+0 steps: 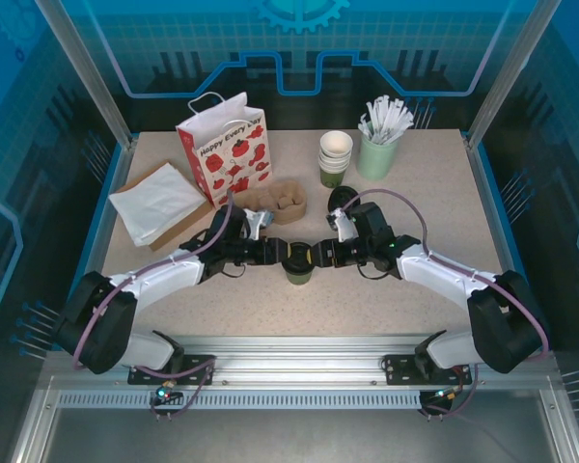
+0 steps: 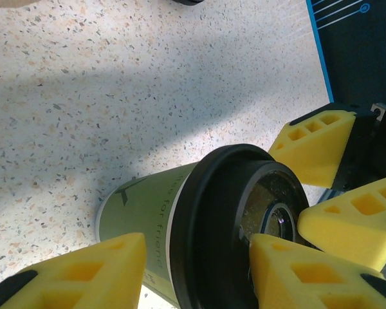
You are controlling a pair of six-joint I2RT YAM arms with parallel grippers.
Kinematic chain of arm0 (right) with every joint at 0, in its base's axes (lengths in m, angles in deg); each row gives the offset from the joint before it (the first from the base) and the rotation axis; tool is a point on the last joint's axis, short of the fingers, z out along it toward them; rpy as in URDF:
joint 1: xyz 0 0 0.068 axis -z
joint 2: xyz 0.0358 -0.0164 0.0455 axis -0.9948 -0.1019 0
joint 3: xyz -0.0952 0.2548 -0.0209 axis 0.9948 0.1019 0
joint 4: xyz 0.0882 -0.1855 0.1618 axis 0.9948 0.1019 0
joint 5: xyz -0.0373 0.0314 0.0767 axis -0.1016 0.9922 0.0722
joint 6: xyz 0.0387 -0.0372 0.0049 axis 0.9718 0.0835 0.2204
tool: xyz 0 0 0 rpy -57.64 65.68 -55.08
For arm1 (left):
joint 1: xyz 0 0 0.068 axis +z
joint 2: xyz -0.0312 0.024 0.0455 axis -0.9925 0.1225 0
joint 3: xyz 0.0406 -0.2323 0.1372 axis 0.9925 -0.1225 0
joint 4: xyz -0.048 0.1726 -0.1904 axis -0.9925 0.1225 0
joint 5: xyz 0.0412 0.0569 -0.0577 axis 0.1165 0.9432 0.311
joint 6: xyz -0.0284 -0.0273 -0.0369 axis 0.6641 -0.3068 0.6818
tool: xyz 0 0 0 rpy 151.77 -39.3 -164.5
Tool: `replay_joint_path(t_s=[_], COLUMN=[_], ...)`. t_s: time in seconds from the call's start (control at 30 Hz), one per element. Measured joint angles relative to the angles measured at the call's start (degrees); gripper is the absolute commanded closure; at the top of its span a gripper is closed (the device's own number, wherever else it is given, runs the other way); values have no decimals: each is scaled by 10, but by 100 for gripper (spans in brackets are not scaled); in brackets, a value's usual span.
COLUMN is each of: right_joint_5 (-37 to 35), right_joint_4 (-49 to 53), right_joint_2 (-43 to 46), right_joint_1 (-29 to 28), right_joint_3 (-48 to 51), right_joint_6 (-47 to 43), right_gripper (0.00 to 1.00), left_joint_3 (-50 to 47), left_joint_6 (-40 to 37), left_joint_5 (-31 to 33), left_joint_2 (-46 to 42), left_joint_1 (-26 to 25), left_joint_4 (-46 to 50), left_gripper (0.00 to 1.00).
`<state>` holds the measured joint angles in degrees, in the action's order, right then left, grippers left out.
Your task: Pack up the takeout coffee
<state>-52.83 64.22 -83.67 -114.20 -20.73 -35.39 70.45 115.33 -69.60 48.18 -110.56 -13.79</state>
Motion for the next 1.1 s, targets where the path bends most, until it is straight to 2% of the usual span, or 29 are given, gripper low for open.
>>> replay_joint_path(t_s=[0.1,0.2,0.33,0.63,0.87,1.1], right_joint_5=[5,3,-5,-18,-71,-90], right_joint_4=[-1,13,51,113,172,187], right_joint_2=[0,0,0,9,61,73], right_joint_1=[2,2,4,10,12,5], right_joint_3=[0,-9,-30,-93,-114,-102], right_joint_6=[2,1,0,-12,-54,-71], right_gripper=[48,45,41,30,21,21], left_joint_3=[-2,-2,10,66,77,71], left_joint_6=[9,14,14,11,10,28], left_joint_5=[0,3,18,50,59,15], left_joint_2=[0,-3,-6,-7,-37,-28], left_joint_1=[0,0,0,0,1,4], left_joint_4=[-8,-1,30,97,110,104], left_gripper=[52,46,38,26,22,20])
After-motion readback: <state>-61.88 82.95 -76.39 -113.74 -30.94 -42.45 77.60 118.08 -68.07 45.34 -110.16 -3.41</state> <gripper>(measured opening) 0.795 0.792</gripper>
